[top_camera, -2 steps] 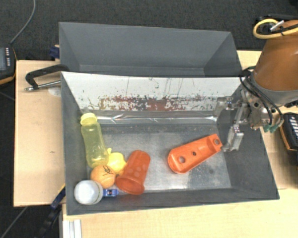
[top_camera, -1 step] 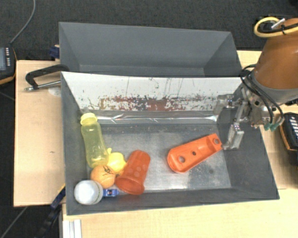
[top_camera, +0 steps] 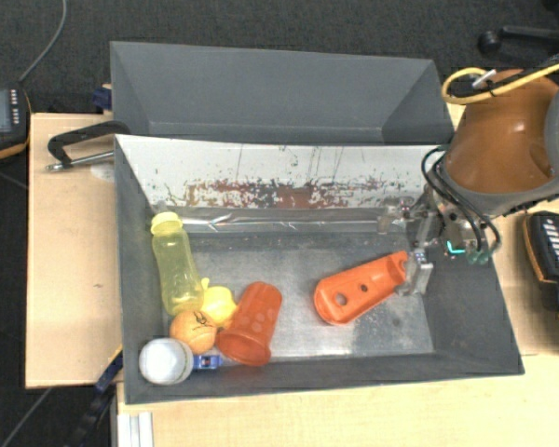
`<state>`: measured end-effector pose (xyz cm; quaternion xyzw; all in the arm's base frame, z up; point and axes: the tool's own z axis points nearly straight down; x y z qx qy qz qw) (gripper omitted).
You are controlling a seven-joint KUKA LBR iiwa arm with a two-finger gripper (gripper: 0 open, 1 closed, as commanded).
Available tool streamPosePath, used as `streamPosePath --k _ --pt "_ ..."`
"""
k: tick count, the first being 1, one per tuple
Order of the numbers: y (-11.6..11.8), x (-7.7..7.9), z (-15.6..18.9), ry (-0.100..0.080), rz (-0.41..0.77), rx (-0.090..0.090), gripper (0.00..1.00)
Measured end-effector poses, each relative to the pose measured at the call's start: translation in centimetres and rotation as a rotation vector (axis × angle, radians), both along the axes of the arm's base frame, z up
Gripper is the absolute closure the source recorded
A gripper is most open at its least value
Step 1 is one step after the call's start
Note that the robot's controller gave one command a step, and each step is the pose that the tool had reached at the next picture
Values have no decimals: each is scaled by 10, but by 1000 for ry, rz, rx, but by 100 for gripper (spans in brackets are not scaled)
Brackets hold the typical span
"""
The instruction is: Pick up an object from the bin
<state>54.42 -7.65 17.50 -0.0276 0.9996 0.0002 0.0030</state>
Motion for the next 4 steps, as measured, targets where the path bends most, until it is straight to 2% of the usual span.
streamPosePath --k 1,2,3,4 --pt "17 4 -104 10 94 2 100" --pt "17 5 -104 9 94 2 100" --pt "31 16 -97 6 121 2 100" --pt "38 21 -91 8 134 3 100"
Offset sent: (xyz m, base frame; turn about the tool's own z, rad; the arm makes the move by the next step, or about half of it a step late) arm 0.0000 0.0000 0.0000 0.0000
